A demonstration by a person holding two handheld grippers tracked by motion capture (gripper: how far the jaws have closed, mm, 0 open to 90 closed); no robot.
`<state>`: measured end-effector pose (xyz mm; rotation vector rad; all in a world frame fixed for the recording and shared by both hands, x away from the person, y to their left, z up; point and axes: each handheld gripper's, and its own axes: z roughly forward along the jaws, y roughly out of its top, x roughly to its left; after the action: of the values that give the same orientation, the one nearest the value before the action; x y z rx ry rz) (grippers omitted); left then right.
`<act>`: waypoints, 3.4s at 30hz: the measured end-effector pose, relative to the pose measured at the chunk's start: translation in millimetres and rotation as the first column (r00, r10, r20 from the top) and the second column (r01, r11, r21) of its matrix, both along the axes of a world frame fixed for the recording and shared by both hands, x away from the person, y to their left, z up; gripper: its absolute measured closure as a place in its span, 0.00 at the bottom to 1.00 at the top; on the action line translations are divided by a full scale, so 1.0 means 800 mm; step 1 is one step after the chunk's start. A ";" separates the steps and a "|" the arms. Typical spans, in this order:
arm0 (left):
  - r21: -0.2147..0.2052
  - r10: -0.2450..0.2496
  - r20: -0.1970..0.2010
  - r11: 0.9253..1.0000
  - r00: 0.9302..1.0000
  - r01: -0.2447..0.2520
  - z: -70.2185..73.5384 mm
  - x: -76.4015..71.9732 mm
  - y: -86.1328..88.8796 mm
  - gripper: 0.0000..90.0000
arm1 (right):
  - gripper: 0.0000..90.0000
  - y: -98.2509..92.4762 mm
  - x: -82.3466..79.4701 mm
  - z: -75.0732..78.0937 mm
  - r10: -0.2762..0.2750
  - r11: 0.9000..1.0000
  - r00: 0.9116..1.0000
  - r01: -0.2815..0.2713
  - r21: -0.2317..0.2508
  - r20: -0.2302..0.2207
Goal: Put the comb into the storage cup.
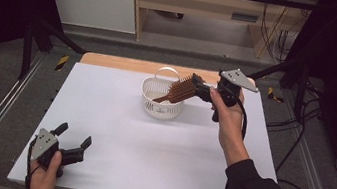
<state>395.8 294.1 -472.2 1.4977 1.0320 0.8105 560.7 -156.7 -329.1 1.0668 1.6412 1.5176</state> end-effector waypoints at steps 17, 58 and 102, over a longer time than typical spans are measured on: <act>-0.007 0.006 0.001 1.000 1.000 -0.006 0.000 0.001 0.003 0.02 | 0.04 -0.017 -0.018 -0.002 0.006 1.000 0.999 -0.006 0.003 0.033; 0.001 0.023 0.064 1.000 0.998 -0.023 0.006 -0.004 0.015 0.02 | 0.03 -0.077 -0.065 -0.035 -0.009 1.000 0.998 0.009 -0.008 0.062; -0.026 0.038 0.077 0.999 0.996 -0.036 0.009 -0.007 0.028 0.01 | 0.03 -0.132 -0.107 -0.051 -0.062 0.998 0.997 0.063 -0.013 0.055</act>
<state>390.1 316.5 -465.2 1.4193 1.0112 0.8719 474.9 -262.5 -369.7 1.0496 1.5656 1.4791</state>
